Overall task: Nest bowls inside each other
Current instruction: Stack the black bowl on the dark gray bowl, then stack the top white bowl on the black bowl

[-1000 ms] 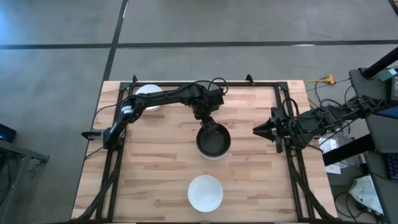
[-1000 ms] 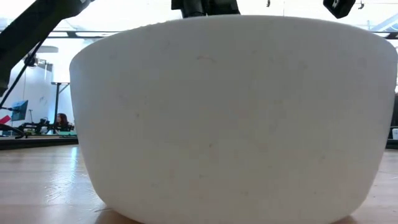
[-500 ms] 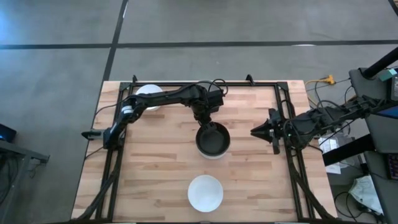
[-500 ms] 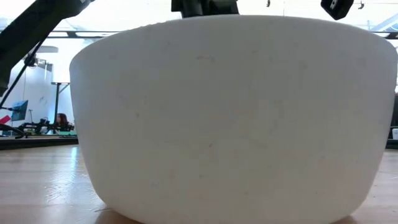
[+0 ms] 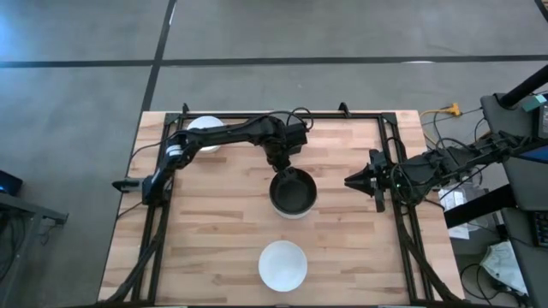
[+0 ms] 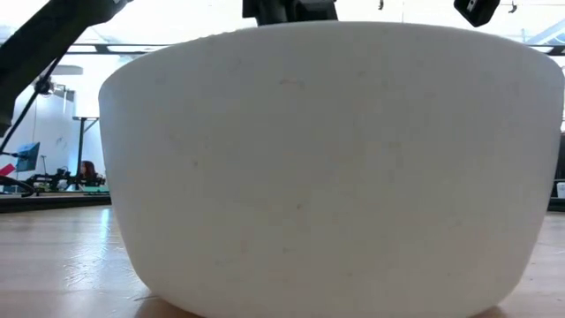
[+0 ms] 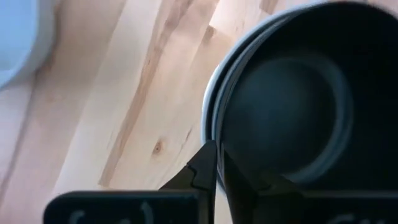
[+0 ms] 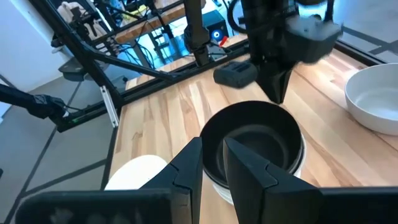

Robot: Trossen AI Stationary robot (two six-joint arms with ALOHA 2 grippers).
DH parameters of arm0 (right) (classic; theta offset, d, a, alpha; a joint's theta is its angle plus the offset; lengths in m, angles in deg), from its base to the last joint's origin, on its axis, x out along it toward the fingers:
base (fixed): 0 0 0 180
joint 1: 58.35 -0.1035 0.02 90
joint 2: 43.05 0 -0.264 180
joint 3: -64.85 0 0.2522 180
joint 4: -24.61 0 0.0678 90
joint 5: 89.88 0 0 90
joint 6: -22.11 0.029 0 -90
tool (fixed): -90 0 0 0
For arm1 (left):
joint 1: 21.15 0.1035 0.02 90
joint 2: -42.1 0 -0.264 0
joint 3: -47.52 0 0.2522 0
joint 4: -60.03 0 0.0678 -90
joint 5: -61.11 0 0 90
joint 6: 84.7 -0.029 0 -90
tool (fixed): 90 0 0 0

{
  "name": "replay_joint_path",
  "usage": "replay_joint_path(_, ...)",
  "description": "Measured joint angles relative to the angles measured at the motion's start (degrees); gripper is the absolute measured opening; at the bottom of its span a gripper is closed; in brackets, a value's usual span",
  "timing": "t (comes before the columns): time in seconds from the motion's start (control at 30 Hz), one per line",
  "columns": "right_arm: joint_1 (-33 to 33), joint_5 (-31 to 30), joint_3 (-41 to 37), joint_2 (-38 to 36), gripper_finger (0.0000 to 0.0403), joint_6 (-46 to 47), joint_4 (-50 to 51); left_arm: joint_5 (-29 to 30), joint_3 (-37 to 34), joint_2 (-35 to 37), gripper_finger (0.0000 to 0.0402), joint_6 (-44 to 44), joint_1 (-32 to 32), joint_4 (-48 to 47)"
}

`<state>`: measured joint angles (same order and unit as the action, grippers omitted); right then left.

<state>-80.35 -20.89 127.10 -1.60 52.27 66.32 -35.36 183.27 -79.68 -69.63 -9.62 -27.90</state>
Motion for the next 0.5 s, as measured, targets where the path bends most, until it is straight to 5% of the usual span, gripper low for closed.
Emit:
replay_joint_path(0.27,0.0,0.15,0.0,0.0,0.0061,2.83,0.02,3.97,-0.13,5.26,0.0008,-1.7,0.04,-2.1)
replay_joint_path(0.5,0.2,-0.29,0.0,0.35,0.0061,2.53,-0.33,12.13,-3.65,10.89,0.0008,-5.52,0.04,-13.07)
